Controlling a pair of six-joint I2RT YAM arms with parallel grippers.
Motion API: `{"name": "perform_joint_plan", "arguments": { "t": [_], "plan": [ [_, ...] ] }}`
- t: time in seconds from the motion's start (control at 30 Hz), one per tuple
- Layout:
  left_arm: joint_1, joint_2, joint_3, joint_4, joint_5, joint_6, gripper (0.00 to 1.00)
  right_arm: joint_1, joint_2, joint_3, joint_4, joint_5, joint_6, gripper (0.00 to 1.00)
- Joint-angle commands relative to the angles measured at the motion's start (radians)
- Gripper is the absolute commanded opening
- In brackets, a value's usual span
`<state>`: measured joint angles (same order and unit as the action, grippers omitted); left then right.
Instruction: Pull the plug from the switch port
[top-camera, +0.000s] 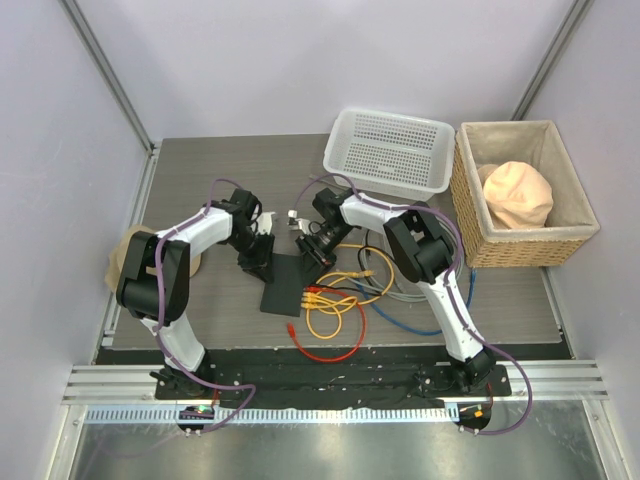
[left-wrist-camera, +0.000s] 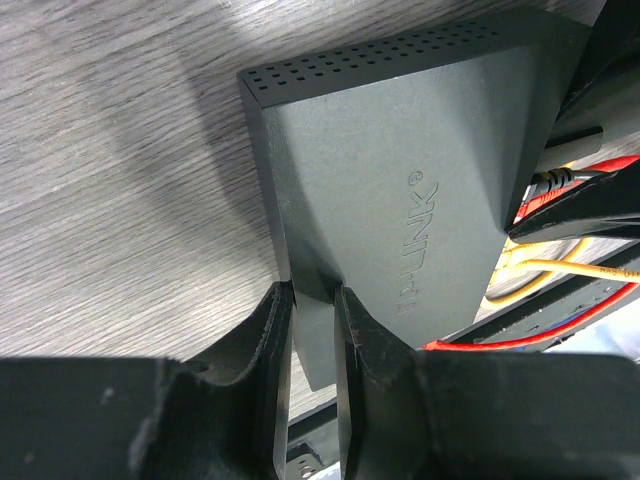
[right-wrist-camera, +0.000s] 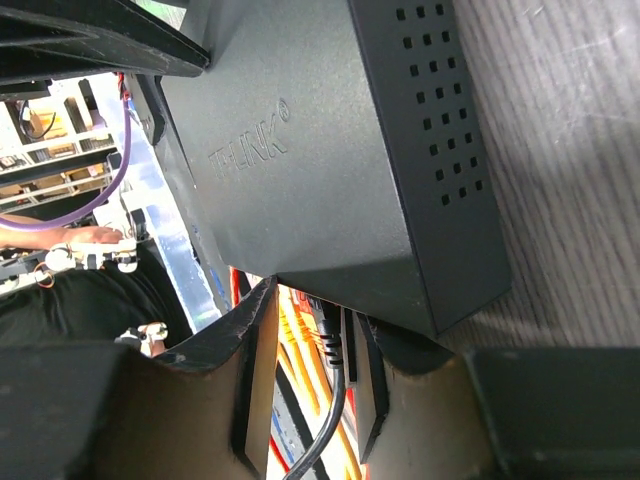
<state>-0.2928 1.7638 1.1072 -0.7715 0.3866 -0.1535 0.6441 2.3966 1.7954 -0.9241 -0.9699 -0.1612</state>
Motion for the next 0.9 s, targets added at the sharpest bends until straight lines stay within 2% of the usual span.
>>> {"name": "perform_joint_plan", "arguments": {
  "t": [0.0, 0.43, 0.7, 0.87],
  "plan": [
    [-0.014, 0.085, -0.047, 0.095, -0.127, 0.035, 0.17, 0.02, 0.047, 0.001, 0.039, 0.085, -0.037, 0.35],
    [-0.012, 0.089, -0.049, 0.097, -0.118, 0.04, 0.19, -0.011, 0.105, 0.074, -0.08, 0.073, -0.207, 0.38],
    [-0.014, 0.095, -0.044, 0.095, -0.114, 0.042, 0.19, -0.012, 0.11, 0.081, -0.088, 0.049, -0.228, 0.3],
    [-0.014, 0.094, -0.046, 0.095, -0.112, 0.046, 0.19, -0.014, 0.113, 0.088, -0.075, 0.069, -0.215, 0.2]
  ]
}}
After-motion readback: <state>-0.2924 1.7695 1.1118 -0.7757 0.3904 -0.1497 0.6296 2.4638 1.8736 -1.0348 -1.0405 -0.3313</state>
